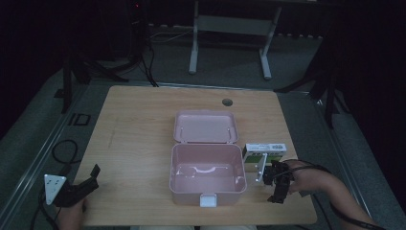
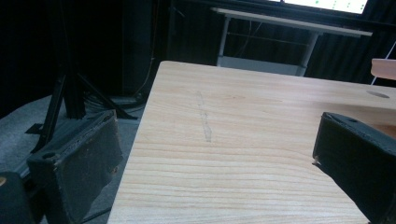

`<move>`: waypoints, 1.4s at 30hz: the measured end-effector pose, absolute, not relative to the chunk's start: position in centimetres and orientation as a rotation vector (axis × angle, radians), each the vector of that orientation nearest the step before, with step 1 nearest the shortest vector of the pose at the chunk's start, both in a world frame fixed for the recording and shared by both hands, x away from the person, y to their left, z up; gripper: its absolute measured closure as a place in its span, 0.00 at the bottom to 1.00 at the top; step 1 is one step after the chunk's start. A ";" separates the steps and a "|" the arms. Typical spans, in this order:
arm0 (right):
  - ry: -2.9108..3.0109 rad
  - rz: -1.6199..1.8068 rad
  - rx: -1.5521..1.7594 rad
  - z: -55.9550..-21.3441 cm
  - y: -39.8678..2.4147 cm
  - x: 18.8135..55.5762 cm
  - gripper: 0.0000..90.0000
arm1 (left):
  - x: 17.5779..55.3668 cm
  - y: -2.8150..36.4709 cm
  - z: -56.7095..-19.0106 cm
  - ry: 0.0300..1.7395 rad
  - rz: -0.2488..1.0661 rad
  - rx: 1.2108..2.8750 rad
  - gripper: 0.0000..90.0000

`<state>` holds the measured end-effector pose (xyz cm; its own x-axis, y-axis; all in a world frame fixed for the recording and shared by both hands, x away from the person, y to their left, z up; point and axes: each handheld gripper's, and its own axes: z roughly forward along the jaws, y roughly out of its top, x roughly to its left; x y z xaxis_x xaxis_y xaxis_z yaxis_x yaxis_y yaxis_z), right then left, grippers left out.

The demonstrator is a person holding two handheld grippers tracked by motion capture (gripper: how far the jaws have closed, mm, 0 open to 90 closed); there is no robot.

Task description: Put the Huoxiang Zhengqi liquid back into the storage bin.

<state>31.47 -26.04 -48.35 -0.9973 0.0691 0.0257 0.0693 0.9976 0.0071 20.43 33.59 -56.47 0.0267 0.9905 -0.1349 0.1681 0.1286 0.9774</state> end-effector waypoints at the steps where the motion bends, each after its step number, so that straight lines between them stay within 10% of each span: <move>1: -3.118 -0.015 -0.099 -48.1 -25.9 31.5 0.15 | 20.4 33.6 -56.5 1.361 0.998 1.247 0.01; 42: -3.265 -0.010 -0.079 -40.5 -25.4 38.7 0.24 | 20.4 33.6 -56.5 1.359 0.993 1.247 0.01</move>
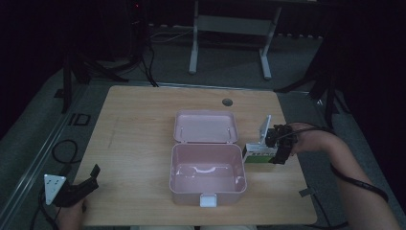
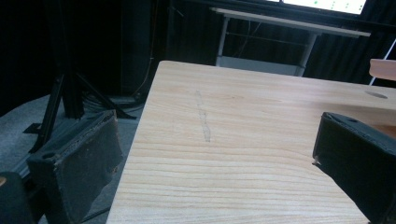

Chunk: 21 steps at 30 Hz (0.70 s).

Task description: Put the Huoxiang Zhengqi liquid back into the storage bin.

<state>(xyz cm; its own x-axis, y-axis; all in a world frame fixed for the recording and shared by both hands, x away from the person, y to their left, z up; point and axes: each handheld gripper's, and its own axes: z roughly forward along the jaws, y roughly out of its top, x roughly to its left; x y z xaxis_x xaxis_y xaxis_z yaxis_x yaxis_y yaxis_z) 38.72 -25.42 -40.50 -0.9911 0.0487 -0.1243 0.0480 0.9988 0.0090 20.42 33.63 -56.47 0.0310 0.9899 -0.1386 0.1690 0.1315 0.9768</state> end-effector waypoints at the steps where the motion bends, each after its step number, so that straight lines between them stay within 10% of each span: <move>1: 3.010 0.005 0.073 -40.5 -25.4 39.0 0.25 | 20.4 33.6 -56.5 1.359 0.992 1.247 0.01; 21: 3.064 -0.079 0.071 -44.3 -24.9 42.7 0.43 | 20.4 33.6 -56.5 1.356 0.984 1.251 0.01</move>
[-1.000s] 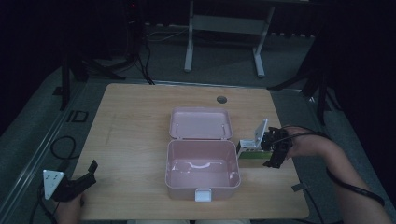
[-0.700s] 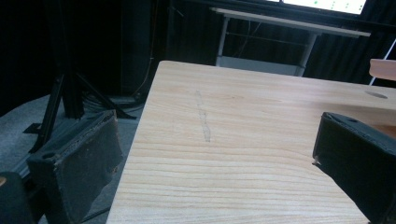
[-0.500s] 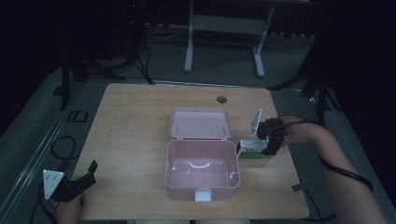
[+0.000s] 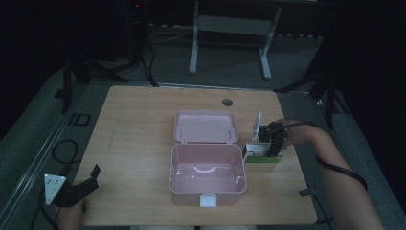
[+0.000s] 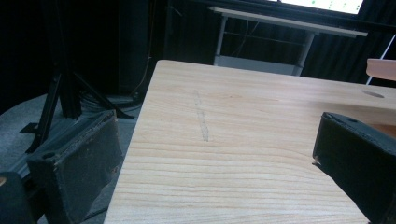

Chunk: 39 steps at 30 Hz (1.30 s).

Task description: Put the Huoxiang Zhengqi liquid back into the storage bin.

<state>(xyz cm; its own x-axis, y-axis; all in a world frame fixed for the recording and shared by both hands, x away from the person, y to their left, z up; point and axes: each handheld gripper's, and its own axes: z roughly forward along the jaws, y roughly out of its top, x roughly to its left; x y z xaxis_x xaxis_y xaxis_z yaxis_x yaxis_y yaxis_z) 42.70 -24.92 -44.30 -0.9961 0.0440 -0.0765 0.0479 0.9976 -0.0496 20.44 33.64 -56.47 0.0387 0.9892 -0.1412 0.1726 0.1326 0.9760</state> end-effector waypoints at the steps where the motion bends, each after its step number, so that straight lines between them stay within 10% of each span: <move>1: 3.065 -0.084 0.066 -44.5 -24.9 42.8 0.45 | 20.4 33.6 -56.5 1.356 0.984 1.251 0.01; 17: 3.108 -0.141 0.007 -46.6 -24.3 43.3 0.67 | 20.4 33.6 -56.5 1.356 0.985 1.252 0.01; 39: 3.159 -0.143 0.105 -44.9 -24.3 41.9 0.68 | 20.4 33.6 -56.5 1.358 0.986 1.250 0.01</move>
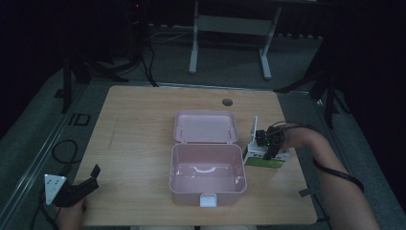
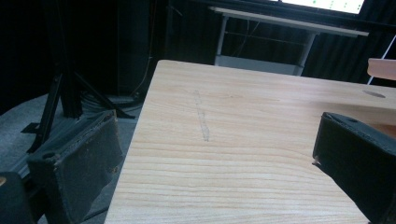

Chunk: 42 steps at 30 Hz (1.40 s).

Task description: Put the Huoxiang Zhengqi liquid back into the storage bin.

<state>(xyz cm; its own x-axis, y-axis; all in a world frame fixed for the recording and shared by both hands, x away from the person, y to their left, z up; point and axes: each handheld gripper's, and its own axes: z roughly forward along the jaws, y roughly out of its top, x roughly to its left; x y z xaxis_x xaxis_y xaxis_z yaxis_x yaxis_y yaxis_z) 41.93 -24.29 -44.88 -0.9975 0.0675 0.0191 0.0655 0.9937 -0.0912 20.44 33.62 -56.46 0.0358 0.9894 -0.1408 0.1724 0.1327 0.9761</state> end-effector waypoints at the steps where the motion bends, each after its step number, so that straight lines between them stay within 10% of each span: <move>1: -3.114 0.143 -0.116 -44.7 -24.3 41.8 0.68 | 20.4 33.6 -56.5 1.358 0.986 1.250 0.01; 42: -3.177 0.145 -0.151 -32.6 -23.1 34.7 0.69 | 20.5 33.6 -56.5 1.356 0.983 1.254 0.01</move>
<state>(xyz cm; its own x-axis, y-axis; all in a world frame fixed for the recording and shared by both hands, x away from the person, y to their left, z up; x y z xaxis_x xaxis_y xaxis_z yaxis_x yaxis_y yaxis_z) 34.68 -23.12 -32.60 -0.9946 0.0929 -0.0463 0.0968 0.9913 -0.0891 20.45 33.60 -56.45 0.0406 0.9893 -0.1401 0.1746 0.1311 0.9759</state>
